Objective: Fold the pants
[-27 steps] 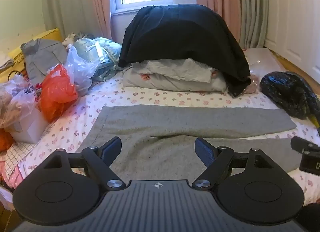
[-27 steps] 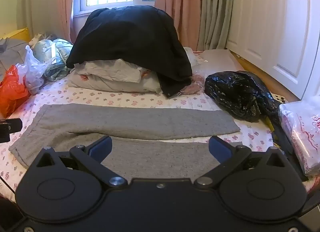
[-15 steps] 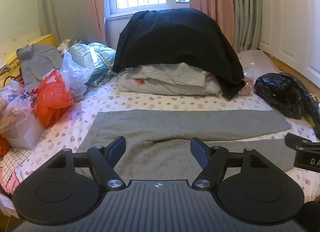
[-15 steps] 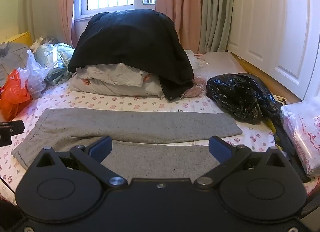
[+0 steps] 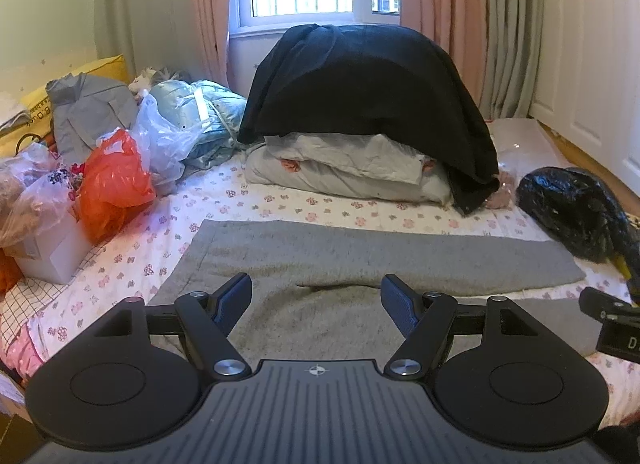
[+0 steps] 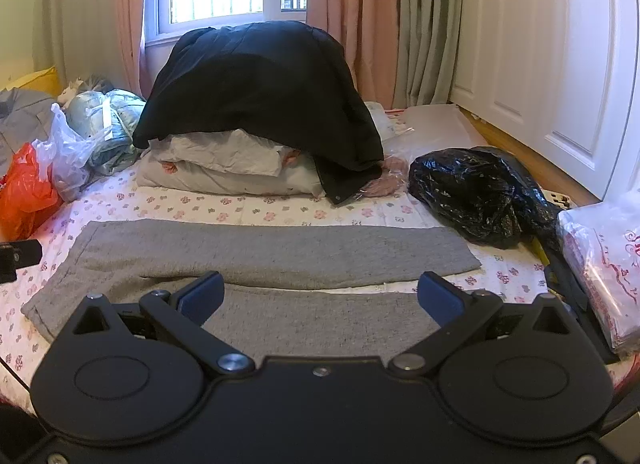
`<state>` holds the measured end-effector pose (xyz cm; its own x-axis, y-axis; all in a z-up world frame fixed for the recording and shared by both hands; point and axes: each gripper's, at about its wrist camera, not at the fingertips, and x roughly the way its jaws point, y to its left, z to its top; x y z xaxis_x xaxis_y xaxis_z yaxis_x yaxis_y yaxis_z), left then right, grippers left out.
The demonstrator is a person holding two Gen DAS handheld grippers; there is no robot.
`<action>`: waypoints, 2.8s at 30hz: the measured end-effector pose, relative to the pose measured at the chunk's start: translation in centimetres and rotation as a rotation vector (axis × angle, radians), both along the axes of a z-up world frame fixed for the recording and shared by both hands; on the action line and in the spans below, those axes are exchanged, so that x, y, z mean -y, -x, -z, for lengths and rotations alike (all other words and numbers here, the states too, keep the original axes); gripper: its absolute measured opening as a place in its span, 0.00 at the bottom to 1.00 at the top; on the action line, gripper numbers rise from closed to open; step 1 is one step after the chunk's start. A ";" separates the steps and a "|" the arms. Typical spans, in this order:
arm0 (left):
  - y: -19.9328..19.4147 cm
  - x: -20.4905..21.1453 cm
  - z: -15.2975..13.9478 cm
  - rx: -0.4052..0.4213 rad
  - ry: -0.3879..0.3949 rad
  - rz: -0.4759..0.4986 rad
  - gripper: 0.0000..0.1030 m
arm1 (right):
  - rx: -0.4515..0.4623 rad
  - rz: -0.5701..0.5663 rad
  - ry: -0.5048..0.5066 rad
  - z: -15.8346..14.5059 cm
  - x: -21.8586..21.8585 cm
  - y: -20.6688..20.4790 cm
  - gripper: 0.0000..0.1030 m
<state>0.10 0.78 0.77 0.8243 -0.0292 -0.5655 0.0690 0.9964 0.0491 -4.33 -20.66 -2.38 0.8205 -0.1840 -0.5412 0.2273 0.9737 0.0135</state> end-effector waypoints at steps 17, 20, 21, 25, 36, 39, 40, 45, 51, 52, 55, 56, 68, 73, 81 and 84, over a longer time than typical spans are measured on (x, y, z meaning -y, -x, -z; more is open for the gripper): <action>-0.1 -0.5 0.3 -0.003 0.007 -0.006 0.69 | -0.001 0.001 0.001 0.2 -0.1 0.2 0.99; -0.2 -0.4 0.3 -0.004 0.005 -0.007 0.69 | -0.001 0.001 0.002 0.4 -0.1 0.2 0.99; -0.2 -0.4 0.3 -0.003 0.005 -0.007 0.69 | -0.001 0.001 0.002 0.4 -0.1 0.2 0.99; -0.2 -0.5 0.3 -0.004 0.006 -0.005 0.68 | -0.002 0.003 0.003 0.5 -0.2 0.2 0.99; 0.0 -0.3 0.4 -0.002 0.002 -0.005 0.69 | -0.002 0.004 0.002 0.5 0.0 0.3 0.99; 0.0 -0.2 0.5 -0.001 0.001 -0.005 0.69 | -0.003 0.005 0.001 0.4 0.0 0.3 0.99; 0.0 -0.2 0.5 -0.001 0.001 -0.004 0.69 | -0.003 0.006 0.002 0.4 0.0 0.3 0.99; 0.0 -0.2 0.5 -0.002 0.001 -0.004 0.69 | -0.002 0.005 0.002 0.4 0.0 0.2 0.99; 0.0 -0.2 0.5 -0.002 0.001 -0.004 0.69 | -0.001 0.004 0.002 0.3 0.0 0.2 0.99; 0.0 -0.2 0.5 -0.002 0.001 -0.004 0.68 | -0.002 0.004 0.002 0.3 0.0 0.2 0.99; 0.0 -0.3 0.5 -0.002 0.002 -0.004 0.69 | -0.002 0.005 0.003 0.3 0.0 0.2 0.99; 0.0 -0.3 0.5 -0.003 0.003 -0.004 0.68 | -0.002 0.004 0.003 0.3 0.0 0.2 0.99; -0.4 -0.3 0.5 -0.012 0.003 -0.004 0.69 | -0.005 0.002 0.003 0.1 0.0 0.1 0.99; -1.1 -0.6 0.8 -0.024 0.014 -0.001 0.68 | -0.012 -0.003 0.003 0.1 -0.1 -0.4 0.99; -3.5 -0.6 3.1 -0.028 0.009 0.080 0.68 | -0.032 0.003 -0.004 1.6 2.5 -2.0 0.99; -5.6 -0.9 4.8 -0.065 -0.035 0.088 0.66 | -0.040 0.027 -0.014 2.3 6.2 -4.0 0.99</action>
<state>5.74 1.70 -4.02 0.7810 -0.0796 -0.6195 0.1607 0.9841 0.0761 -0.35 -26.88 -4.73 0.7928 -0.1979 -0.5765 0.2541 0.9670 0.0175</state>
